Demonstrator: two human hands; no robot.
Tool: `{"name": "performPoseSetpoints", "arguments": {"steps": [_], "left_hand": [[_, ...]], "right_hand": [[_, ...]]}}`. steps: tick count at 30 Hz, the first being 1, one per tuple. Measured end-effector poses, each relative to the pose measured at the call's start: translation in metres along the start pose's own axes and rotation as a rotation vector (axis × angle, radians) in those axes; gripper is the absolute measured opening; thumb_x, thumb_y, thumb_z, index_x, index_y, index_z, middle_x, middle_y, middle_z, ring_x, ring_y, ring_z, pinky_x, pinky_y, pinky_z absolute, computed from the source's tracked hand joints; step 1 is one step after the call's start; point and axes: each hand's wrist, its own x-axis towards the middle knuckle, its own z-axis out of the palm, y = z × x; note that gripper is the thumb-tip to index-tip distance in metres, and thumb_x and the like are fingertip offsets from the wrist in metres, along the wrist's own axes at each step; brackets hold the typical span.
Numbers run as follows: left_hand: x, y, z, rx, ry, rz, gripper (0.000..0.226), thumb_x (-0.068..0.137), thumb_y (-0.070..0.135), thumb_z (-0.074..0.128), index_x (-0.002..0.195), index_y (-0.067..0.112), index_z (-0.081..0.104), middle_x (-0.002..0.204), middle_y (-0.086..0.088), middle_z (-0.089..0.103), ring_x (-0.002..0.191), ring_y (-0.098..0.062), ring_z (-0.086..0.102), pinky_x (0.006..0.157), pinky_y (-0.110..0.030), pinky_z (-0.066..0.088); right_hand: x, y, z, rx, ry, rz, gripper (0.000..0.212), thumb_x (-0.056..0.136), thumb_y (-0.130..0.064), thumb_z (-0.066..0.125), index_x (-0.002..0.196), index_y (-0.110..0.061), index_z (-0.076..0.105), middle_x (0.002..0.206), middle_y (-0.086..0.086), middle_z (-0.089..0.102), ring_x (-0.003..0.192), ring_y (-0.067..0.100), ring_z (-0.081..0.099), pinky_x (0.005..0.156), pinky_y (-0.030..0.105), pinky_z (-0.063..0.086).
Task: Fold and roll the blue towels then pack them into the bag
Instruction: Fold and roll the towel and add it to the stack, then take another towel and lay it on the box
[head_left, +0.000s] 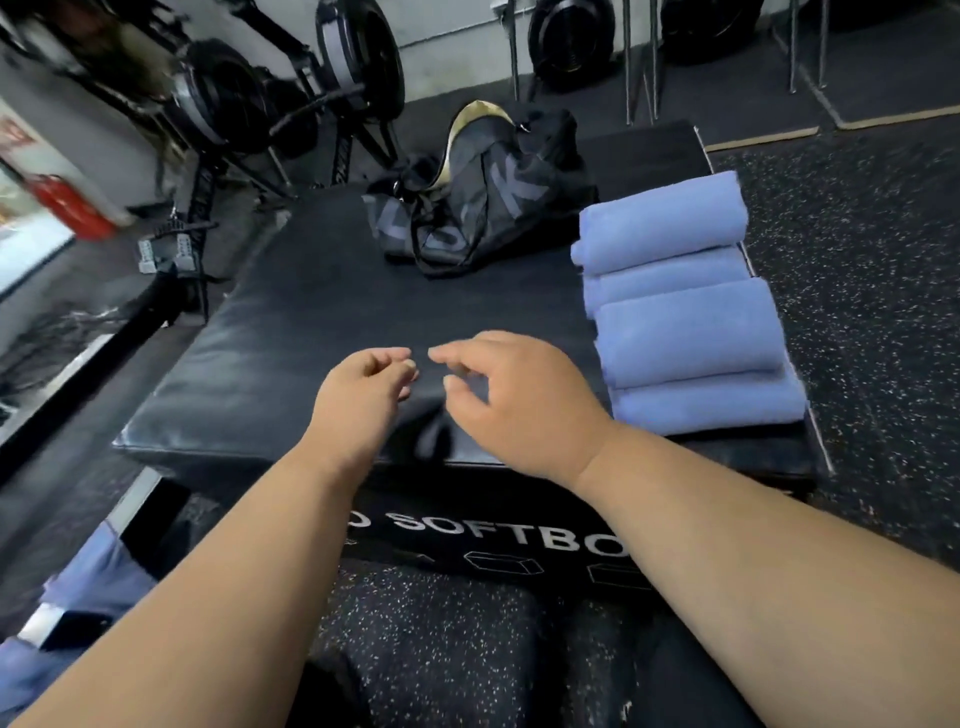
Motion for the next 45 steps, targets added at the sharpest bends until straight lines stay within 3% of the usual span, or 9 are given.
{"name": "performPoseSetpoints", "arguments": {"steps": [9, 14, 17, 21, 24, 28, 36, 40, 45], "left_hand": [[-0.038, -0.086, -0.135, 0.062, 0.185, -0.178, 0.017, 0.087, 0.029, 0.072, 0.104, 0.026, 0.074, 0.098, 0.003, 0.079, 0.083, -0.013, 0.067, 0.083, -0.034, 0.053], [-0.065, -0.157, -0.212, 0.186, 0.296, -0.317, 0.005, 0.097, 0.017, 0.069, 0.096, 0.018, 0.074, 0.078, 0.001, 0.071, 0.070, -0.019, 0.057, 0.063, -0.028, 0.045], [-0.081, -0.204, -0.255, 0.321, 0.297, -0.393, 0.010, 0.098, 0.024, 0.070, 0.107, 0.020, 0.073, 0.097, 0.004, 0.074, 0.081, -0.014, 0.062, 0.064, -0.020, 0.044], [-0.095, -0.272, -0.309, 0.341, 0.282, -0.517, 0.034, 0.096, 0.032, 0.071, 0.127, 0.017, 0.068, 0.107, 0.001, 0.074, 0.073, -0.017, 0.061, 0.066, -0.030, 0.046], [-0.097, -0.305, -0.342, 0.426, 0.218, -0.598, 0.029, 0.097, 0.034, 0.069, 0.119, 0.018, 0.063, 0.108, -0.006, 0.074, 0.072, -0.025, 0.059, 0.068, -0.033, 0.048], [-0.077, -0.338, -0.381, 0.443, 0.204, -0.639, 0.030, 0.093, 0.040, 0.068, 0.114, 0.020, 0.063, 0.107, -0.013, 0.075, 0.089, -0.038, 0.071, 0.081, -0.043, 0.061], [-0.028, -0.424, -0.427, 0.314, 0.290, -0.745, 0.061, 0.097, 0.040, 0.066, 0.151, 0.016, 0.052, 0.149, -0.015, 0.054, 0.128, -0.034, 0.057, 0.098, -0.036, 0.049], [-0.002, -0.457, -0.433, 0.297, 0.246, -0.769, 0.064, 0.099, 0.039, 0.063, 0.156, 0.017, 0.045, 0.150, -0.017, 0.050, 0.111, -0.031, 0.060, 0.085, -0.032, 0.046], [0.036, -0.494, -0.452, 0.245, 0.266, -0.736, 0.055, 0.091, 0.041, 0.065, 0.142, 0.023, 0.059, 0.129, -0.016, 0.061, 0.089, -0.026, 0.067, 0.065, -0.032, 0.052]], "right_hand": [[0.006, -0.066, 0.099, -0.018, -0.411, -0.118, 0.031, 0.100, -0.030, 0.061, 0.128, -0.029, 0.074, 0.100, -0.011, 0.074, 0.097, 0.010, 0.065, 0.092, 0.036, 0.052], [0.006, -0.101, 0.162, -0.057, -0.584, -0.176, 0.032, 0.100, -0.034, 0.059, 0.129, -0.033, 0.072, 0.107, -0.012, 0.074, 0.099, 0.010, 0.065, 0.089, 0.037, 0.054], [0.003, -0.116, 0.201, -0.044, -0.666, -0.161, 0.032, 0.101, -0.037, 0.059, 0.131, -0.034, 0.071, 0.110, -0.014, 0.073, 0.100, 0.007, 0.065, 0.093, 0.035, 0.054], [0.000, -0.130, 0.250, -0.026, -0.716, -0.153, 0.033, 0.103, -0.042, 0.058, 0.134, -0.039, 0.069, 0.110, -0.027, 0.061, 0.103, -0.003, 0.056, 0.092, 0.017, 0.044], [0.012, -0.133, 0.283, -0.055, -0.686, -0.148, 0.033, 0.102, -0.039, 0.059, 0.133, -0.039, 0.069, 0.111, -0.028, 0.061, 0.104, -0.005, 0.050, 0.087, 0.009, 0.035], [0.049, -0.133, 0.323, -0.192, -0.621, -0.265, 0.031, 0.099, -0.032, 0.063, 0.127, -0.035, 0.072, 0.114, -0.018, 0.069, 0.106, 0.007, 0.057, 0.098, 0.029, 0.048], [0.165, -0.161, 0.429, -0.490, -0.523, -0.552, 0.057, 0.086, -0.037, 0.069, 0.142, -0.028, 0.065, 0.153, 0.015, 0.052, 0.136, 0.040, 0.051, 0.113, 0.053, 0.040], [0.221, -0.155, 0.471, -0.743, -0.745, -0.541, 0.082, 0.089, -0.060, 0.060, 0.163, -0.045, 0.026, 0.172, 0.010, 0.022, 0.158, 0.036, 0.020, 0.128, 0.056, 0.016], [0.245, -0.149, 0.496, -0.730, -0.778, -0.567, 0.086, 0.086, -0.065, 0.056, 0.163, -0.048, 0.022, 0.168, 0.008, 0.033, 0.158, 0.036, 0.022, 0.126, 0.062, 0.016]]}}
